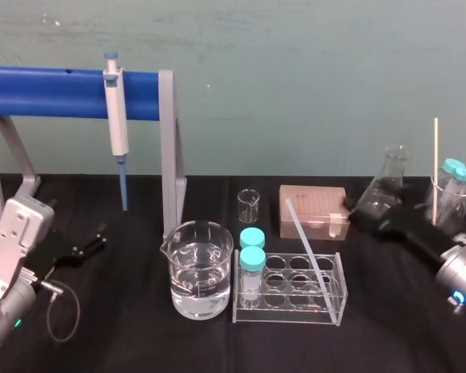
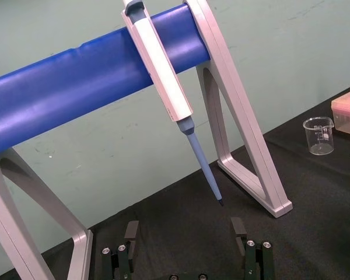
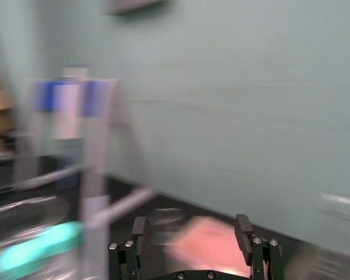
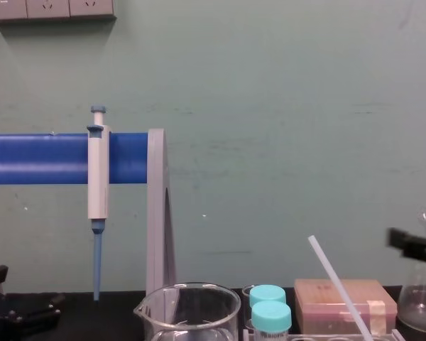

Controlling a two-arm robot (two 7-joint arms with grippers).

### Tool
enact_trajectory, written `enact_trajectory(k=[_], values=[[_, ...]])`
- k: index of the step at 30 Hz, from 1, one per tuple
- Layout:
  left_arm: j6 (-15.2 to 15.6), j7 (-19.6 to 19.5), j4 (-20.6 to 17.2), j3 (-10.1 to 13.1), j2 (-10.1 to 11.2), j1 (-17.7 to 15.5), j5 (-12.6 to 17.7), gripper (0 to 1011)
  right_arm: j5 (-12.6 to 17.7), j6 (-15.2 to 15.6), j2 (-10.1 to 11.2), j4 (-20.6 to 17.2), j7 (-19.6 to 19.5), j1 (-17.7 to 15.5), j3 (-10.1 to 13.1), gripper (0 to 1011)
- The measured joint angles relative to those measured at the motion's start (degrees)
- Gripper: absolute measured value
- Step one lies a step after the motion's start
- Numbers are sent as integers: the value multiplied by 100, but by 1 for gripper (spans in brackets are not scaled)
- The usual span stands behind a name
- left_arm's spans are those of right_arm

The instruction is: Pick up the stirring rod with one hand, then place it down.

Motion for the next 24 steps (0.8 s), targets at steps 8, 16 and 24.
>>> enact_trajectory(k=[8,16,24], values=[[0,0,0,0,0,0,0,1000,-638,1327,-375,163,-2094,23,280,1002],[0,0,0,0,0,0,0,1000,-666,1645,-428,238,-2253,59,301,1003],[0,0,0,0,0,0,0,1000,-664,1565,-412,217,-2213,50,297,1003]])
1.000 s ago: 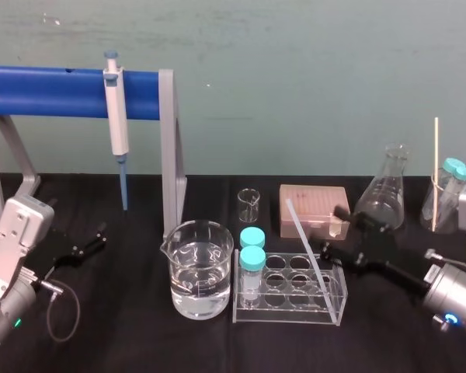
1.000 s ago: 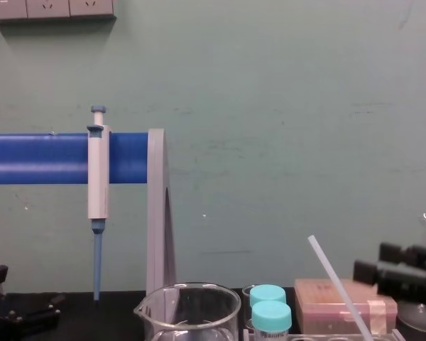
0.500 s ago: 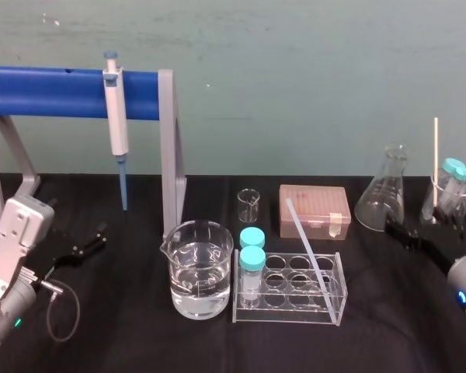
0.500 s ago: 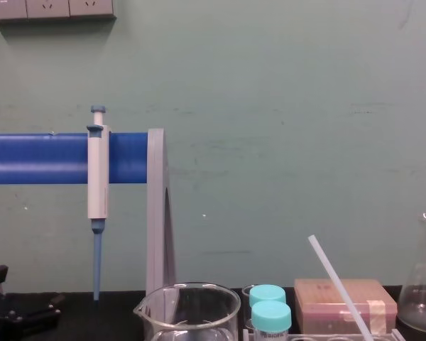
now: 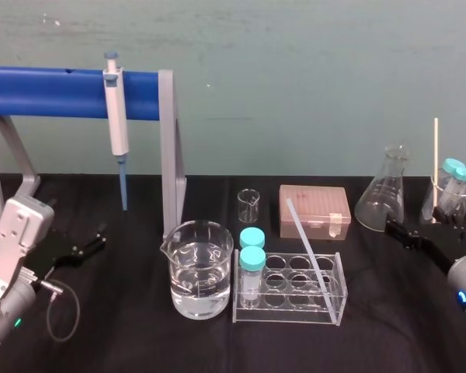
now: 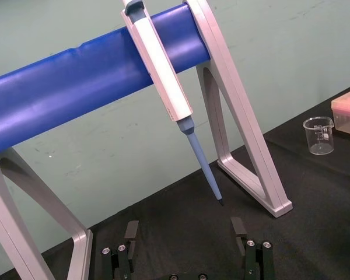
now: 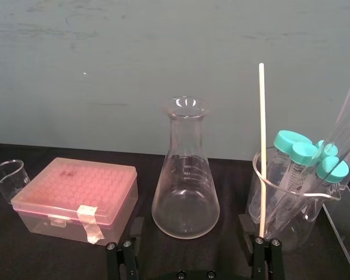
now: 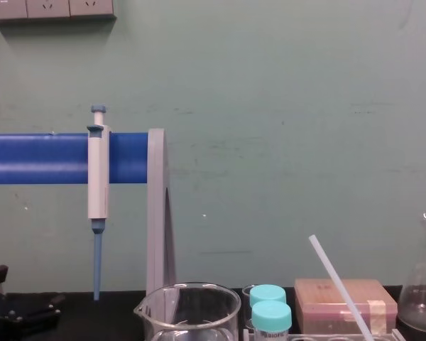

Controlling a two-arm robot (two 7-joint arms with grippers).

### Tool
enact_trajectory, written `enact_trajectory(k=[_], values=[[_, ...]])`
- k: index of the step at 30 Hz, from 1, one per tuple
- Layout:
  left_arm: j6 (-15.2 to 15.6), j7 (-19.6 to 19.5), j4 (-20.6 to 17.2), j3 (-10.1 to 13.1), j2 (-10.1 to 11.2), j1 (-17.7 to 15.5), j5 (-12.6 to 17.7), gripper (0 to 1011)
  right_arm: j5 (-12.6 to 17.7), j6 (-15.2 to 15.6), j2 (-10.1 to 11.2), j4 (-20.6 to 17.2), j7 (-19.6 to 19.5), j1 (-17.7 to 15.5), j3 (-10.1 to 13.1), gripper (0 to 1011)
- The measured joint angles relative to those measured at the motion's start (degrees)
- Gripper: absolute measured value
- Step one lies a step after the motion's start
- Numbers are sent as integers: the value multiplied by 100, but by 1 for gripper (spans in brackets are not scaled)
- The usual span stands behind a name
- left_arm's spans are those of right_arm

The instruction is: Pick up the stirring rod with one hand, then place it down.

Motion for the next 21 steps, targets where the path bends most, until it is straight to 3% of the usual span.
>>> enact_trajectory(k=[21], values=[[0,0,0,0,0,0,0,1000,7,-74,14,-19,41,-9,-7,1002]])
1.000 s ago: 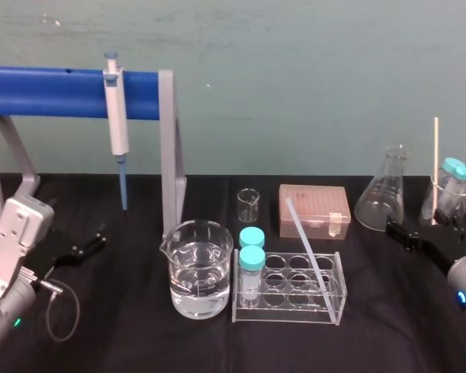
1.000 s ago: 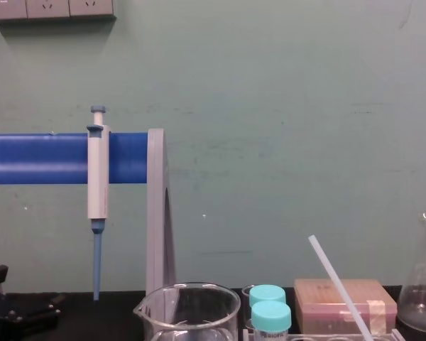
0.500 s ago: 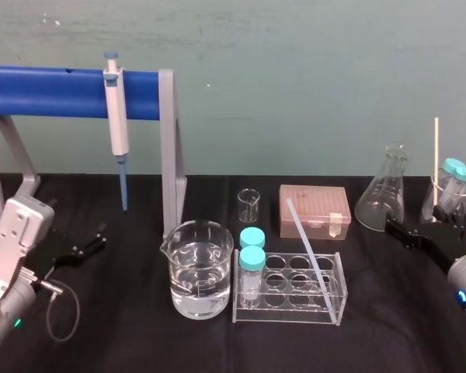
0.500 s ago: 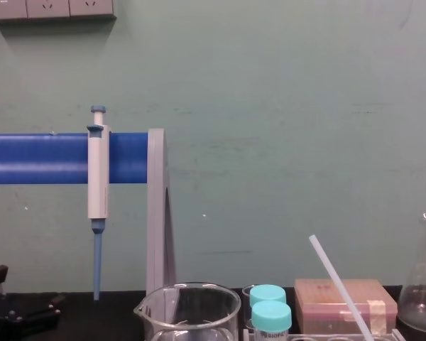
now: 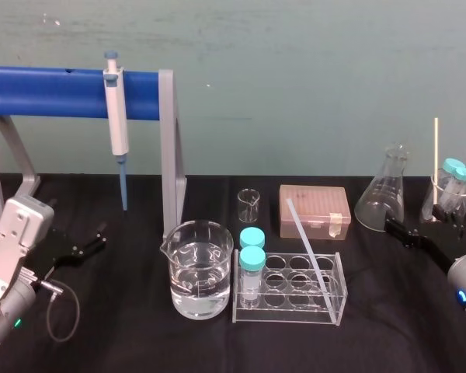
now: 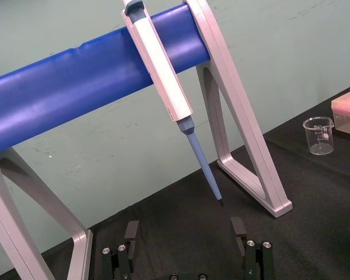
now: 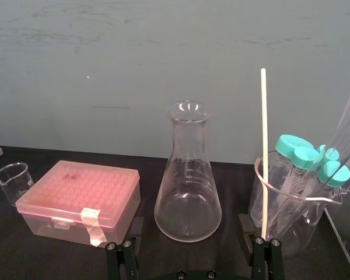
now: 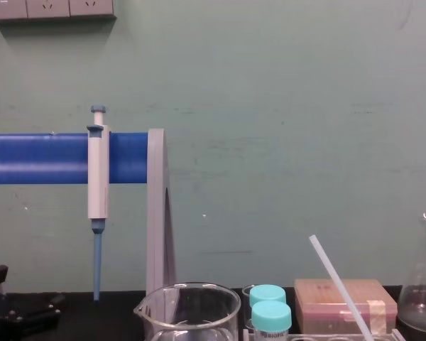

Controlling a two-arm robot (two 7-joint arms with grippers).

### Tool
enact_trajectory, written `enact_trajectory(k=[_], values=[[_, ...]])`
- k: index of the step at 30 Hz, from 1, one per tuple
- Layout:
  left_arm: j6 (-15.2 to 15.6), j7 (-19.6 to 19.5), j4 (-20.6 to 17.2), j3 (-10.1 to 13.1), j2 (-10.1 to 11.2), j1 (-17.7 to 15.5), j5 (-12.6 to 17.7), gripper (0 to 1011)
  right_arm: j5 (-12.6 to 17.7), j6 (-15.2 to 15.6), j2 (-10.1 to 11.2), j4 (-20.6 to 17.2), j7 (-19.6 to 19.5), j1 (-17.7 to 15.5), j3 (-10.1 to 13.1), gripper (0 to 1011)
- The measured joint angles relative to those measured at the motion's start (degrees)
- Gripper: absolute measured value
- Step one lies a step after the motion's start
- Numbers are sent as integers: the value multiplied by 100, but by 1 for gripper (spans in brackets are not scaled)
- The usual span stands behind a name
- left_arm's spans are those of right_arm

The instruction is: Pick up the stirring rod with one hand, then place it down.

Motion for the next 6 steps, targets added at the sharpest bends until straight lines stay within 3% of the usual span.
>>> enact_trajectory(k=[6], values=[[0,0,0,0,0,0,0,1000,2,-5,1,-3,5,0,0,1002]])
